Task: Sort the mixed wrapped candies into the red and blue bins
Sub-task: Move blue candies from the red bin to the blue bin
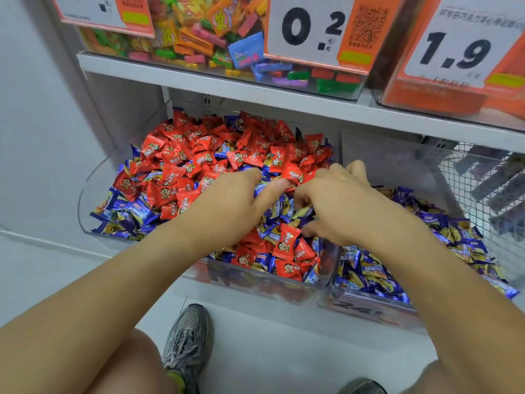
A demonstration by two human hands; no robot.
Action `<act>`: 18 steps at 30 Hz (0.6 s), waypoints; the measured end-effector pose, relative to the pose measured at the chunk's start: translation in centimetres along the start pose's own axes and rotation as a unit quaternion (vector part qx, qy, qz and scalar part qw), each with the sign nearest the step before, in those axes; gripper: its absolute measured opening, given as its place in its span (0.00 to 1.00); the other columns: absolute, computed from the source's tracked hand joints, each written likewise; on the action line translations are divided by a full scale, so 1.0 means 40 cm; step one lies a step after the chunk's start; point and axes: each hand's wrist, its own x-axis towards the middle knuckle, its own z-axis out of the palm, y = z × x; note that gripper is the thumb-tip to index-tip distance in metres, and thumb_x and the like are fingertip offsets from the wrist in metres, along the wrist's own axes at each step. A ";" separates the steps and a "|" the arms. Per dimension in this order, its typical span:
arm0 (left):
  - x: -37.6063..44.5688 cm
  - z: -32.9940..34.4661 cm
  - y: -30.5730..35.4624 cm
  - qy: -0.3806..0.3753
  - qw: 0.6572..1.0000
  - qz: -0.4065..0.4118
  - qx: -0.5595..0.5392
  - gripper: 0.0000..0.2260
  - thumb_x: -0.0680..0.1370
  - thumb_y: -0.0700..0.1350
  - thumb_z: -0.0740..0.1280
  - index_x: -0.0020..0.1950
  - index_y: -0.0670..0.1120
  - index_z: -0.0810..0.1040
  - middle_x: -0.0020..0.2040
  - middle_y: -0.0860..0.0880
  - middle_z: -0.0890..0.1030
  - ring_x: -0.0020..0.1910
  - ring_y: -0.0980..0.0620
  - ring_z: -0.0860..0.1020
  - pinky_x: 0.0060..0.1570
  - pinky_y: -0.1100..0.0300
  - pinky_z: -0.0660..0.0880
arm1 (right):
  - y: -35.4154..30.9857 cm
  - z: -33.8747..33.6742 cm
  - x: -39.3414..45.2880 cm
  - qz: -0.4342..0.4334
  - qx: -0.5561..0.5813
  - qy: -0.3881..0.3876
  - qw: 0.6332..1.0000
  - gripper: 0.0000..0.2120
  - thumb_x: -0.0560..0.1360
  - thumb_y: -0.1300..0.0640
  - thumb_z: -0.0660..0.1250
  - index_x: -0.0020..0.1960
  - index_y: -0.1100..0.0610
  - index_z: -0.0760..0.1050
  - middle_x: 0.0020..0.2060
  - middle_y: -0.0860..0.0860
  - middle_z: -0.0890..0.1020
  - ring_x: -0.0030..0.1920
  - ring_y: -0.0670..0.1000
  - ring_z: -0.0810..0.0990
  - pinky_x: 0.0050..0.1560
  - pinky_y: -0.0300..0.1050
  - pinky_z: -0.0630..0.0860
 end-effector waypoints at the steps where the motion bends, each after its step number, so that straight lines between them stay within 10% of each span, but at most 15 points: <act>1: -0.001 -0.001 0.000 0.000 1.000 -0.008 0.001 0.19 0.81 0.60 0.54 0.37 0.49 0.63 0.27 0.48 0.65 0.25 0.51 0.63 0.28 0.60 0.63 | 0.000 0.002 0.000 -0.012 0.000 0.011 1.000 0.16 0.72 0.41 0.74 0.57 0.43 0.76 0.49 0.49 0.73 0.51 0.52 0.68 0.56 0.52 0.58; 6: 0.008 0.010 -0.007 -0.008 0.999 -0.041 -0.025 0.19 0.82 0.59 0.55 0.40 0.46 0.64 0.34 0.42 0.77 0.38 0.41 0.80 0.31 0.55 0.67 | 0.012 0.018 0.001 -0.054 0.085 0.041 0.994 0.14 0.72 0.43 0.73 0.56 0.42 0.78 0.44 0.45 0.81 0.49 0.54 0.77 0.55 0.48 0.70; 13: 0.014 0.007 0.004 -0.011 0.993 -0.086 -0.083 0.14 0.80 0.61 0.60 0.44 0.51 0.69 0.35 0.52 0.81 0.27 0.58 0.77 0.27 0.65 0.68 | 0.043 0.014 -0.014 -0.057 0.259 0.080 0.961 0.13 0.73 0.41 0.72 0.56 0.42 0.80 0.40 0.44 0.80 0.42 0.46 0.73 0.42 0.45 0.67; 18: 0.013 -0.007 0.008 0.029 0.969 -0.122 -0.212 0.12 0.80 0.52 0.67 0.52 0.43 0.72 0.37 0.48 0.86 0.30 0.49 0.82 0.33 0.56 0.80 | 0.059 0.015 -0.029 -0.032 0.360 0.157 0.919 0.07 0.74 0.45 0.73 0.51 0.42 0.82 0.36 0.40 0.82 0.36 0.42 0.76 0.38 0.38 0.69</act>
